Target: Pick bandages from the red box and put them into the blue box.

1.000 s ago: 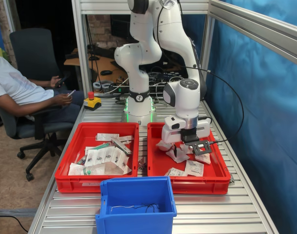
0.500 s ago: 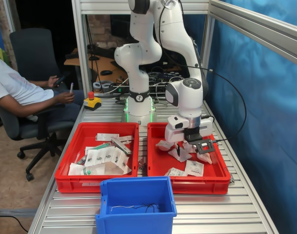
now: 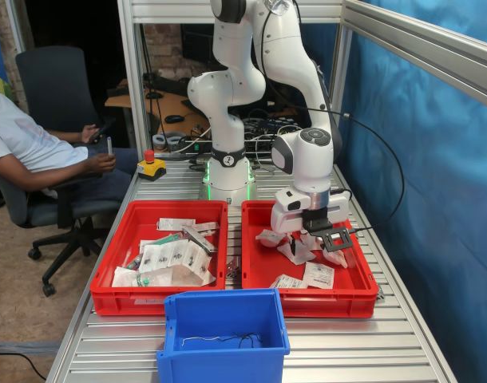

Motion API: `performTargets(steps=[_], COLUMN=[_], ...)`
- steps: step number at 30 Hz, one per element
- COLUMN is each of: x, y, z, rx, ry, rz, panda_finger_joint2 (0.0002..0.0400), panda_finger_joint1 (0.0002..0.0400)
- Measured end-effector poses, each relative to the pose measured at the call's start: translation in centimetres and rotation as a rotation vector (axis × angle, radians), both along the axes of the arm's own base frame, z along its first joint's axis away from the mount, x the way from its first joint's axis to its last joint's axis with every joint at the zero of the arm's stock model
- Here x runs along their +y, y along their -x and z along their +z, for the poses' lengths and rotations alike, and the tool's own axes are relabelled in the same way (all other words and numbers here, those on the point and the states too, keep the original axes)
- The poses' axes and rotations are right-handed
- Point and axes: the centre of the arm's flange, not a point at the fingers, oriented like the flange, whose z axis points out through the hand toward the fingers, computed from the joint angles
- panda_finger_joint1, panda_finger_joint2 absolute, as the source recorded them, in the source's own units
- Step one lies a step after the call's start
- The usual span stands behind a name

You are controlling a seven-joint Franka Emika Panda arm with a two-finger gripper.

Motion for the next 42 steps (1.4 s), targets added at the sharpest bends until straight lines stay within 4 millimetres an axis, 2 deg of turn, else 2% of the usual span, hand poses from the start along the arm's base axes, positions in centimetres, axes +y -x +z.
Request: performTargets(steps=[19, 42], x=[-0.6, -0.9], y=[1.4, 2.0], z=[-1.0, -1.5], rx=[0.032, 0.046], ry=[0.014, 0.021], rz=[0.001, 0.001], panda_finger_joint2=[0.04, 0.04], panda_finger_joint1=[0.04, 0.04])
